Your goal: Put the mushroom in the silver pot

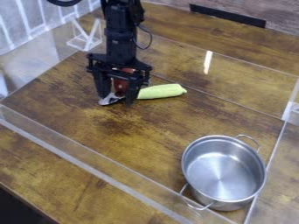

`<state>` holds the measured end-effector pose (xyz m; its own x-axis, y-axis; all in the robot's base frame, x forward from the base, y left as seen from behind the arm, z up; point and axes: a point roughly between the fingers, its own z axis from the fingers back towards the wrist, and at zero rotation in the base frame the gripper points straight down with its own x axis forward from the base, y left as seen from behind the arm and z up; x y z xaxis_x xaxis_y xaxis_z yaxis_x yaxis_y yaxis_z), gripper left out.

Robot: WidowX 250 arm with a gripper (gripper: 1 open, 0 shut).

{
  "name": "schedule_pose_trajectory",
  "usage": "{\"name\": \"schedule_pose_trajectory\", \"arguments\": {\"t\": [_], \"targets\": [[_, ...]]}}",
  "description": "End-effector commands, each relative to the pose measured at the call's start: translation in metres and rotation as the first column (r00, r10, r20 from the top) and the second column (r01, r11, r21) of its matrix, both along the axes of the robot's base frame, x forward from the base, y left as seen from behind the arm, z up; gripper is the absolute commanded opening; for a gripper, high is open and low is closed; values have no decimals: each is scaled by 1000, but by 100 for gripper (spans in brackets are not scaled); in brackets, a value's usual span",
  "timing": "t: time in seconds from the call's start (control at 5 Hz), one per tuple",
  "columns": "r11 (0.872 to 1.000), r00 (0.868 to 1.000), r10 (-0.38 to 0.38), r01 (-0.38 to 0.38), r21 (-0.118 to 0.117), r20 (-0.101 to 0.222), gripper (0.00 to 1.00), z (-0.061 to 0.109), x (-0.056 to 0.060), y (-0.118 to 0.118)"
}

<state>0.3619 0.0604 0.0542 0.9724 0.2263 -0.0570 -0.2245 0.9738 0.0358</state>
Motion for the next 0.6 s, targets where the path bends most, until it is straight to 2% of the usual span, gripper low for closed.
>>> {"name": "schedule_pose_trajectory", "arguments": {"t": [0.0, 0.2, 0.4], "targets": [[1000, 995, 17, -19, 17, 102, 0, 37, 6, 8], [1000, 993, 27, -29, 13, 117, 100, 49, 5, 7], [999, 991, 37, -39, 9, 126, 100, 56, 5, 7]]}}
